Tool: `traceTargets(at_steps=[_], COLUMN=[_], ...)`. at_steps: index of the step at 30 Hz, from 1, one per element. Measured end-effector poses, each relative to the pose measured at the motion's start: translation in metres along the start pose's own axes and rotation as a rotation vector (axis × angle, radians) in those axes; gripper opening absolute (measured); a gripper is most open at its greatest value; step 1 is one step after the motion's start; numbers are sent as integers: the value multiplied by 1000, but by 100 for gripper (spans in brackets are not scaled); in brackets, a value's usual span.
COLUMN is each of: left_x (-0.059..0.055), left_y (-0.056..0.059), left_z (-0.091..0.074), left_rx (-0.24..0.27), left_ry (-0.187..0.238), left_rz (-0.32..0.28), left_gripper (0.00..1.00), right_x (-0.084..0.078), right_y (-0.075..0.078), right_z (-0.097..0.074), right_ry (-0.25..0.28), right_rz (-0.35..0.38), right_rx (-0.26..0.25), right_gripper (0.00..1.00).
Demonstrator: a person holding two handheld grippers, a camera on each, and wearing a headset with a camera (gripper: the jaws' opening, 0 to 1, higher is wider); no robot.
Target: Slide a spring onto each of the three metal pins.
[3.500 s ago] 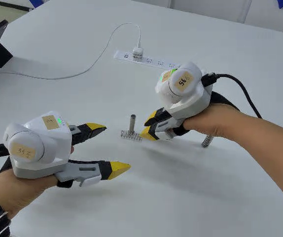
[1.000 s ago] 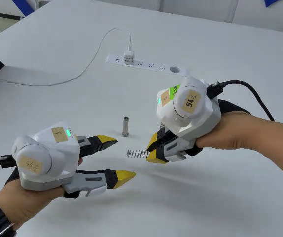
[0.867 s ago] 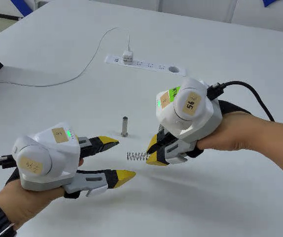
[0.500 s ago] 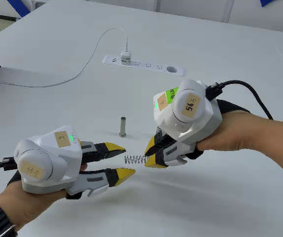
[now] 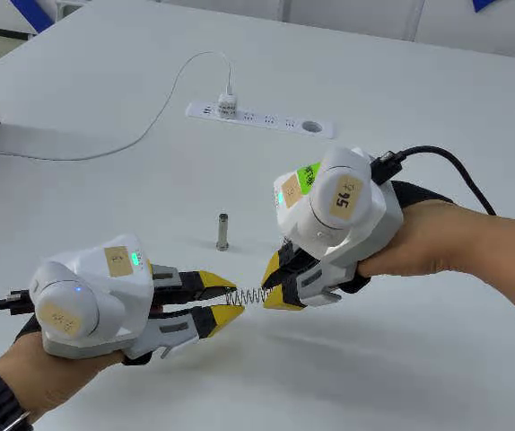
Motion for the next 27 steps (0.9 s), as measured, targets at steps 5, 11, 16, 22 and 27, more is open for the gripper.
traceTargets(at_steps=[5,11,16,22,27], left_x=[0,0,0,2,3], left_y=[0,-1,0,1,1], left_z=[0,0,0,1,3], left_rx=[3,0,-4,-9,-10], left_ry=[-3,-3,-3,2,11], left_rz=[3,-7,-9,-10,-12], left_gripper=[12,12,12,11,11], right_x=[5,13,22,32,38], right_y=[-2,-4,-6,-8,-9], right_z=[-5,-10,-14,-17,-16], right_ry=[10,23,35,71,91], right_rz=[-13,-22,-37,-43,-51], right_rx=[-5,-9,-13,-8,-7], right_gripper=[11,11,11,11,11])
Point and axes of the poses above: the centre of the closed fingertips' face, and the gripper's own axes: z roughly forward along the fingers, y roughly to its right, x roughly out of its top, the point moved 10 cm from there along -z, roughly backward along the fingers, and after that the axes turned 9 degrees about z, right-handed, at the moved point
